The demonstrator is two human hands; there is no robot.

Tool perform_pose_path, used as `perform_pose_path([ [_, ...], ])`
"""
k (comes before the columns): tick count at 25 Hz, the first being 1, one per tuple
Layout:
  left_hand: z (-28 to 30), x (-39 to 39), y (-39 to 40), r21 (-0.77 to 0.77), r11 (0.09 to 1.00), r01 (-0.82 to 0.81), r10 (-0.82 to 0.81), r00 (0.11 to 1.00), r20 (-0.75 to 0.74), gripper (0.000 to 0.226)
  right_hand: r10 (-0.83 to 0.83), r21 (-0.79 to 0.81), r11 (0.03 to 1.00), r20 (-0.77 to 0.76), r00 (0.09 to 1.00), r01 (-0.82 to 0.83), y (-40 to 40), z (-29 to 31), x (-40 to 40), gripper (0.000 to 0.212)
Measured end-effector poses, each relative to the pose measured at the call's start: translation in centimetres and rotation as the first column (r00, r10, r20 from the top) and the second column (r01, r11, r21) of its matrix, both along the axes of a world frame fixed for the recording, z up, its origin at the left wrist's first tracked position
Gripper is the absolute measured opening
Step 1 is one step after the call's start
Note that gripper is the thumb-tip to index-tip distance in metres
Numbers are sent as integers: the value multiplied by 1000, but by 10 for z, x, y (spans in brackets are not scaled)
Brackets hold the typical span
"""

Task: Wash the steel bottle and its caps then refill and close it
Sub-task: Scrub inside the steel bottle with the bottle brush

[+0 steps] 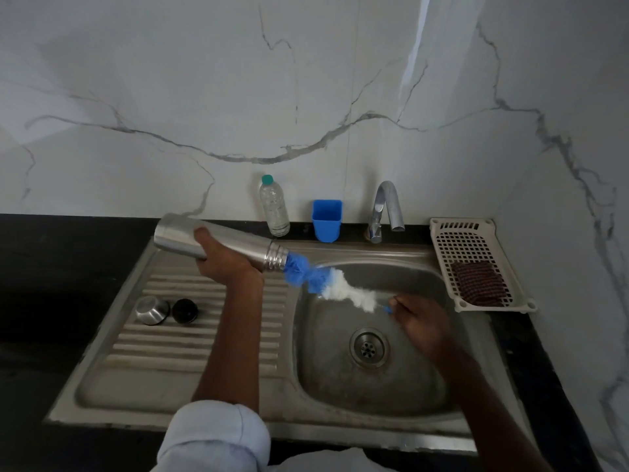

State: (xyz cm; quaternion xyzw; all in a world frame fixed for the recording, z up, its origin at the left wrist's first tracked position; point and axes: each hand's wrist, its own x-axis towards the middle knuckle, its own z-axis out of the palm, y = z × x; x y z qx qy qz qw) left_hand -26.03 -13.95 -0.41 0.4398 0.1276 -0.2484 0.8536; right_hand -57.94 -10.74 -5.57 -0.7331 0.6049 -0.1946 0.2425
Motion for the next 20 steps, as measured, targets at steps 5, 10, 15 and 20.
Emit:
perform_pose_path([
  [5,-7,-25,-6,8,984,180,-180,983,27,64,90,-40,995,-86,992,-94,-2,15,43,28],
  [10,-3,-27,-2,36,982,187,-189,978,90,58,117,-60,992,22,993,-115,-11,3,24,29],
  [15,29,30,-4,-90,996,-4,21,982,189,55,-179,70,983,215,960,168,4,-31,-43,17],
  [20,33,27,-8,72,962,265,-273,899,343,60,-171,245,969,548,819,38,14,-13,-18,27],
])
